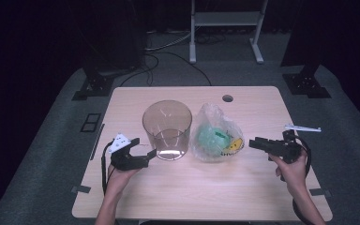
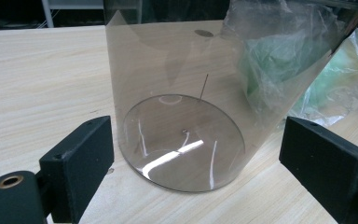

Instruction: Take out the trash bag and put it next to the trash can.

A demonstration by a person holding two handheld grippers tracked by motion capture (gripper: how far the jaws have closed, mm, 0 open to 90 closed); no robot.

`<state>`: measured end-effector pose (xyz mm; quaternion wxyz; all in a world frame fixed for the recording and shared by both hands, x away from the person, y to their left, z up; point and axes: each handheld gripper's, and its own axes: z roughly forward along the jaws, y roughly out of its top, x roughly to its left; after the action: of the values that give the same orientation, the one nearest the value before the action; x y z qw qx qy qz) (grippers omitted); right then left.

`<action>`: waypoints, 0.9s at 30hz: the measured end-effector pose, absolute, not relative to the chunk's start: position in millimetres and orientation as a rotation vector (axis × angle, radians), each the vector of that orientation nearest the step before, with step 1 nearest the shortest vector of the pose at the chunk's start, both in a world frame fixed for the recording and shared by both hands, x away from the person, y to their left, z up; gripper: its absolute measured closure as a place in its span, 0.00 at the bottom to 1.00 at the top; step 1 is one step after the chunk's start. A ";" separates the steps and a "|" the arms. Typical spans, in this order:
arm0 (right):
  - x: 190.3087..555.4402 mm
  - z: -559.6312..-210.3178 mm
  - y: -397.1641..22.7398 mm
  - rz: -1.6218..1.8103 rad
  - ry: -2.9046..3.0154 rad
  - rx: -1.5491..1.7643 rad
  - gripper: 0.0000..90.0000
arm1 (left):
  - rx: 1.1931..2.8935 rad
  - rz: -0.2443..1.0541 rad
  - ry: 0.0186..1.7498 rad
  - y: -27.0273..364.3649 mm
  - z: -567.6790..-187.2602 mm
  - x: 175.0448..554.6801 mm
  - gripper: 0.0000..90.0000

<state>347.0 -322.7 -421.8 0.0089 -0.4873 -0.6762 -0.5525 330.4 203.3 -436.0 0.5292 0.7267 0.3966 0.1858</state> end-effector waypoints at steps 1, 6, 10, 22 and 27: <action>346.2 -422.9 -323.3 -1.726 -2.107 -1.525 0.48 | 1.736 0.443 0.948 203.3 -436.0 330.3 0.10; 341.2 -430.3 -325.0 -1.716 -2.102 -1.528 0.48 | 1.735 0.443 0.947 203.2 -435.9 330.3 0.10; 337.8 -434.9 -326.1 -1.717 -2.093 -1.526 0.48 | 1.736 0.440 0.947 202.6 -436.2 330.3 0.10; 329.2 -449.2 -330.2 -1.712 -2.074 -1.539 0.48 | 1.738 0.438 0.947 202.4 -436.6 330.4 0.10; 325.9 -452.7 -331.8 -1.716 -2.074 -1.541 0.48 | 1.738 0.438 0.945 201.9 -436.3 330.3 0.10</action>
<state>325.9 -331.8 -452.7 0.0198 -0.4966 -0.6686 -0.5532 330.3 201.9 -436.3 0.5293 0.7278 0.3956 0.1835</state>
